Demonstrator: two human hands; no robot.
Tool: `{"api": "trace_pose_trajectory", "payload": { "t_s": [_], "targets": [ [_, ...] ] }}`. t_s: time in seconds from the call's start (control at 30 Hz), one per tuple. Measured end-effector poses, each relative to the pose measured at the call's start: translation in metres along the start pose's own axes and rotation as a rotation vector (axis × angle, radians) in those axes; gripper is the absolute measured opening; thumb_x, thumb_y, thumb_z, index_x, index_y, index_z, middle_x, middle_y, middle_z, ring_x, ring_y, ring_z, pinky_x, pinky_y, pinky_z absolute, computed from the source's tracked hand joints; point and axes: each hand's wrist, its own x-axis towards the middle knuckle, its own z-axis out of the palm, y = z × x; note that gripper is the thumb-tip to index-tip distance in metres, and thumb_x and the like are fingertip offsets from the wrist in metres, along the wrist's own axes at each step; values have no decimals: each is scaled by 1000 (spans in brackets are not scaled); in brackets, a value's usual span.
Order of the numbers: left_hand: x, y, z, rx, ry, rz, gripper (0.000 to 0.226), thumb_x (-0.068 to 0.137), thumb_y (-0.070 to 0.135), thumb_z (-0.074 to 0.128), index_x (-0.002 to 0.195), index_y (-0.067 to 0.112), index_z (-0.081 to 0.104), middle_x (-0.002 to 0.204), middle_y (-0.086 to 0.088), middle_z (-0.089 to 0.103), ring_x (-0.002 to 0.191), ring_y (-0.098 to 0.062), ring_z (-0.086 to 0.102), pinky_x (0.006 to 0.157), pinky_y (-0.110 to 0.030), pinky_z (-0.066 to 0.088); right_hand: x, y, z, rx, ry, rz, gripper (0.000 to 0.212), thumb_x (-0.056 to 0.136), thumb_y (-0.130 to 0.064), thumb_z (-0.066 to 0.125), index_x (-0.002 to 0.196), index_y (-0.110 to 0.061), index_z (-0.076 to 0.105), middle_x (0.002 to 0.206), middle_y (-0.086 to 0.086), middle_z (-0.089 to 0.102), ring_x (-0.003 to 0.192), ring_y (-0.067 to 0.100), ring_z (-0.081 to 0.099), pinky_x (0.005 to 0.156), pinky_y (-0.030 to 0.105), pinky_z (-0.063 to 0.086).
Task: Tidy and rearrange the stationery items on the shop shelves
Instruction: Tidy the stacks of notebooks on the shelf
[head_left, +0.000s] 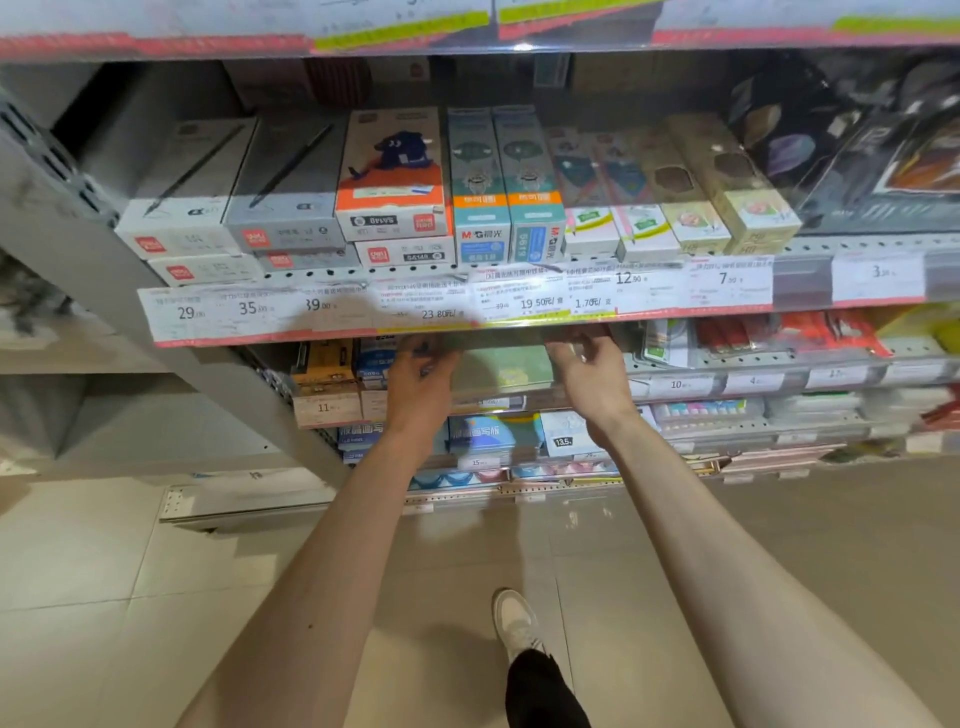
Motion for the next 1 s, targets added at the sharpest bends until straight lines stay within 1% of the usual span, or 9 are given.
{"api": "trace_pose_trajectory", "payload": {
  "t_s": [0.07, 0.17, 0.3, 0.37, 0.43, 0.7, 0.87, 0.93, 1.0],
  "targets": [
    [-1, 0, 0, 36, -8, -13, 35, 94, 17, 61, 125, 28, 48, 109, 1, 62, 99, -14, 61, 75, -30, 53, 0, 5, -6, 4, -23, 19, 20, 90, -18, 64, 104, -11, 51, 82, -1, 48, 73, 16, 51, 70, 34, 50],
    [-6, -5, -2, 77, -48, -62, 39, 94, 18, 58, 130, 25, 45, 110, 1, 63, 91, -11, 61, 63, -27, 47, -3, 13, -15, -18, -99, 50, 29, 88, -19, 61, 113, -17, 45, 76, -4, 46, 68, 14, 47, 61, 25, 40],
    [-11, -11, -2, 115, -119, -85, 36, 96, 34, 60, 128, 19, 53, 111, 2, 66, 93, -10, 64, 70, -25, 52, -9, 10, -21, -113, -152, 57, 39, 97, -41, 58, 130, -25, 47, 94, 0, 56, 82, 14, 54, 71, 28, 44],
    [-13, -14, -3, 126, -134, -78, 30, 96, 33, 61, 122, 19, 56, 112, 3, 67, 94, -9, 65, 72, -24, 52, -12, 12, -20, -176, -187, 23, 39, 96, -48, 57, 117, -16, 55, 82, 5, 54, 65, 13, 52, 61, 29, 39],
    [-16, -16, -6, 128, -136, -81, 28, 96, 28, 62, 121, 17, 58, 111, 2, 68, 93, -9, 65, 69, -23, 52, -17, 15, -20, -173, -219, 30, 38, 96, -46, 57, 107, -10, 54, 67, 10, 48, 49, 14, 44, 57, 31, 35],
    [-54, -29, -26, 154, -158, -84, 14, 94, 18, 65, 107, 18, 61, 105, 2, 70, 91, -11, 68, 67, -20, 55, -63, 37, -34, -186, -293, 103, 32, 94, -45, 61, 110, -18, 56, 64, 7, 57, 59, 17, 52, 70, 34, 44],
    [-106, -35, -45, 214, -210, -57, 7, 94, 23, 66, 99, 21, 60, 106, -3, 68, 94, -17, 66, 76, -28, 56, -126, 39, -48, -218, -263, 84, 28, 96, -44, 60, 109, -20, 58, 72, 5, 62, 49, 4, 49, 61, 27, 39],
    [-128, -36, -54, 283, -223, -43, 18, 93, 29, 66, 101, 14, 59, 105, -9, 65, 98, -23, 64, 89, -40, 52, -152, 37, -54, -212, -247, 78, 27, 96, -42, 61, 108, -18, 59, 82, 5, 69, 58, 6, 56, 60, 25, 40],
    [-151, -30, -60, 331, -213, -5, 16, 94, 30, 64, 100, 16, 59, 104, -7, 67, 99, -22, 65, 88, -39, 51, -175, 34, -61, -197, -241, 73, 27, 95, -42, 62, 107, -18, 60, 91, 9, 73, 68, 14, 61, 62, 25, 43]
  ]
}}
